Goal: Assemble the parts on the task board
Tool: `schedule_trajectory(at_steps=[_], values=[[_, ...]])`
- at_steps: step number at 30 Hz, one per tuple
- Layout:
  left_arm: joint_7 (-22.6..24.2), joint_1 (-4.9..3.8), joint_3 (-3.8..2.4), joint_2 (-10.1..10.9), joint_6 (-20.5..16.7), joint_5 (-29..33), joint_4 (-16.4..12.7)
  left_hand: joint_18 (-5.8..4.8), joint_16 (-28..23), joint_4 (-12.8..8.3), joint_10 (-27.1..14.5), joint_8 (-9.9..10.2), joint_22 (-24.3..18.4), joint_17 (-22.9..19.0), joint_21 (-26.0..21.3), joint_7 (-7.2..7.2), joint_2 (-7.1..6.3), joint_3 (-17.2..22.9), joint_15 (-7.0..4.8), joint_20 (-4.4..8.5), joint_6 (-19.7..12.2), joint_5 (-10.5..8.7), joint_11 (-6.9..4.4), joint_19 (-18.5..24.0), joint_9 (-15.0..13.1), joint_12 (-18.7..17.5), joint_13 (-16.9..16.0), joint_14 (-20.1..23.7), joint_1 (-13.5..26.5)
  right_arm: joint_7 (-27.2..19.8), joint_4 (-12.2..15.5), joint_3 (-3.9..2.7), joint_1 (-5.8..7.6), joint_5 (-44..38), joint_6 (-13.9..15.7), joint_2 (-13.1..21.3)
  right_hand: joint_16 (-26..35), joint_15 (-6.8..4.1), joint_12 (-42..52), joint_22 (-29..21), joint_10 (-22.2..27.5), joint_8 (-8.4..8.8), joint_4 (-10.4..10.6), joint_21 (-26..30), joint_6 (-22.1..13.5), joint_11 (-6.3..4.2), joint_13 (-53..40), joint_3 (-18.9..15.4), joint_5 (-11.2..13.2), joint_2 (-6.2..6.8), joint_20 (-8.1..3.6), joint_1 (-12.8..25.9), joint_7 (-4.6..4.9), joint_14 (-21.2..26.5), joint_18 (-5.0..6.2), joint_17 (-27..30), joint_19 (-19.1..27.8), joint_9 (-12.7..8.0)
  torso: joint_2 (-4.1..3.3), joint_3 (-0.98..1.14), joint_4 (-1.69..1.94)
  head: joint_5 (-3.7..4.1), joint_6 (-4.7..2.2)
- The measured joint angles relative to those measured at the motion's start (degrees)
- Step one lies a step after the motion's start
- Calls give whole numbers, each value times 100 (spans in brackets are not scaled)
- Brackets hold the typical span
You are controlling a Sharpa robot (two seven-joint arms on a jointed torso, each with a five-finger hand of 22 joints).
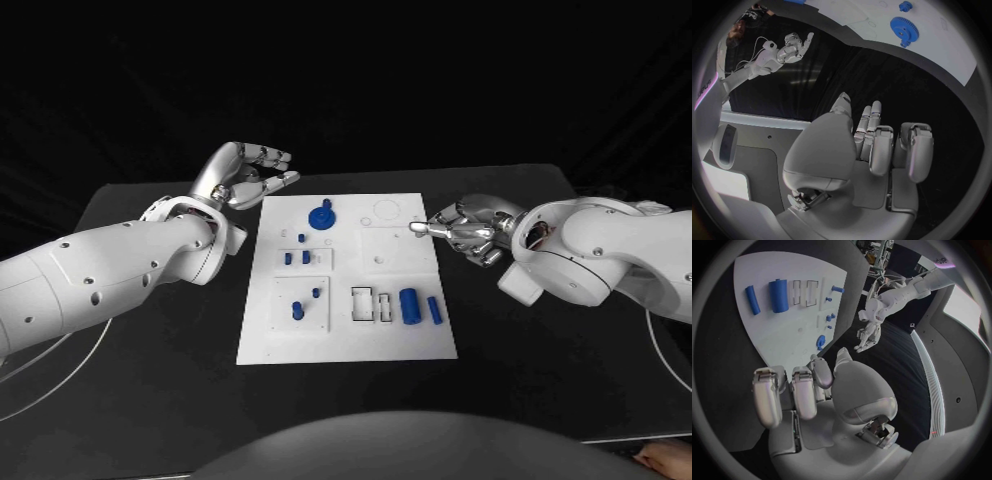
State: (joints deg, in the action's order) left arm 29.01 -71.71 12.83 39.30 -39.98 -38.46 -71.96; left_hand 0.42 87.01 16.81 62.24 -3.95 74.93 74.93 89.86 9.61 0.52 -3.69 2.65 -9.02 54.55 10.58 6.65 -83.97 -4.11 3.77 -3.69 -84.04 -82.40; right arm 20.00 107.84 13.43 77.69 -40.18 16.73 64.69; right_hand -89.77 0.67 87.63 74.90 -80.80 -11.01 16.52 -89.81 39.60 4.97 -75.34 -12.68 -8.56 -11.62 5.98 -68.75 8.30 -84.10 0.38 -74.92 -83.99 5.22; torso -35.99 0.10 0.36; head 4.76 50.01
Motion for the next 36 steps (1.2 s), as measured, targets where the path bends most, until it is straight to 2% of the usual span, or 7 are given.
schedule_trajectory(at_steps=[4, 10, 13, 17, 20, 25, 36], values=[[-1, 0, 0, -17, 6, 1, 16, 1, 0, 0, 0, 0, 0, 0, 0, 0, 0, 0, 0, 0, 0, 0, 0, 0, 0, 0, 0, 0, 0, 231, 43, 6, -9, 83, -54, 95, 0, -21, 222, 0, -304, -117, 15, 0, -53, -154, 17, -208, 0, 5, 40, 122, -53, 18, 0, 0, -1, 12, 0, -5, 8, 140, 0], [-4, 2, 0, -37, 13, 3, 38, 1, 0, 0, 0, 0, 0, -1, 0, 0, 0, 0, 0, 0, 0, 0, 0, 0, 3, 0, 0, 0, 0, 575, 41, 7, -48, 95, -148, 150, 0, -50, 222, 5, -351, -366, 11, 0, 7, -246, 45, -564, -167, 149, 40, 402, -129, 7, 0, 0, -1, 69, 0, -8, 8, 254, 0], [-4, 2, 0, -47, 15, 4, 44, 0, 0, 0, 0, 0, 0, -1, 0, 0, 0, 0, 0, 0, 0, 0, 0, 0, 5, 0, 0, 0, 0, 698, 30, 8, -83, 49, -180, 152, 0, -50, 222, 5, -348, -538, -9, 0, 297, -244, 40, -639, -429, 211, 40, 396, -80, 7, 0, 0, 0, 134, 0, -7, 8, 279, 0], [-4, 2, 0, -66, 19, 5, 48, 1, 0, 0, 0, 0, -1, -1, 0, 0, 0, 0, 0, 0, 0, 0, 0, 0, 4, 0, 0, 0, 0, 855, 28, 8, -176, -43, -225, 155, 0, 49, 222, 4, -322, -831, -32, 1, 895, -46, 40, -660, -875, 370, 87, 248, 21, 11, 0, 1, -1, 294, -1, -4, 15, 294, 0], [-4, 2, 0, -67, 22, 6, 53, 1, 0, -16, 0, 0, -1, -1, 0, 0, 0, -16, 0, 0, 0, 0, 0, 0, 4, 0, 0, 0, 0, 950, 62, 8, -263, -110, -241, 134, 0, 56, 222, 4, -315, -1024, -182, 1, 1323, -34, 40, -592, -1318, 453, 103, -13, 5, 9, 1, 1, -1, 427, -3, 3, 16, 295, 0], [-4, 2, 0, -54, 28, 7, 63, 0, 0, -16, 0, 0, -1, -1, 0, 0, 0, -16, 0, 0, 0, 0, 0, 0, 4, 0, 0, 0, 0, 1120, 161, 13, -335, -219, -254, 55, 0, -38, 222, 4, -319, -1048, -360, 1, 1493, -76, 40, -458, -1464, 578, 97, -248, -98, 17, 0, 1, 0, 551, -4, 12, 13, 286, 0], [-3, 2, 0, -44, 36, 9, 78, 0, 0, -16, 0, 0, -2, -2, 0, 0, 0, -16, 0, 0, 0, 0, 0, 0, 3, 0, 0, 0, 0, 1572, 304, 9, -429, -480, -207, -158, 0, -59, 222, 3, -320, -1048, -502, 1, 1431, -92, 40, -76, -1418, 750, 45, -343, -79, -3, 0, 2, 8, 749, -5, 1, 12, 296, 0]])
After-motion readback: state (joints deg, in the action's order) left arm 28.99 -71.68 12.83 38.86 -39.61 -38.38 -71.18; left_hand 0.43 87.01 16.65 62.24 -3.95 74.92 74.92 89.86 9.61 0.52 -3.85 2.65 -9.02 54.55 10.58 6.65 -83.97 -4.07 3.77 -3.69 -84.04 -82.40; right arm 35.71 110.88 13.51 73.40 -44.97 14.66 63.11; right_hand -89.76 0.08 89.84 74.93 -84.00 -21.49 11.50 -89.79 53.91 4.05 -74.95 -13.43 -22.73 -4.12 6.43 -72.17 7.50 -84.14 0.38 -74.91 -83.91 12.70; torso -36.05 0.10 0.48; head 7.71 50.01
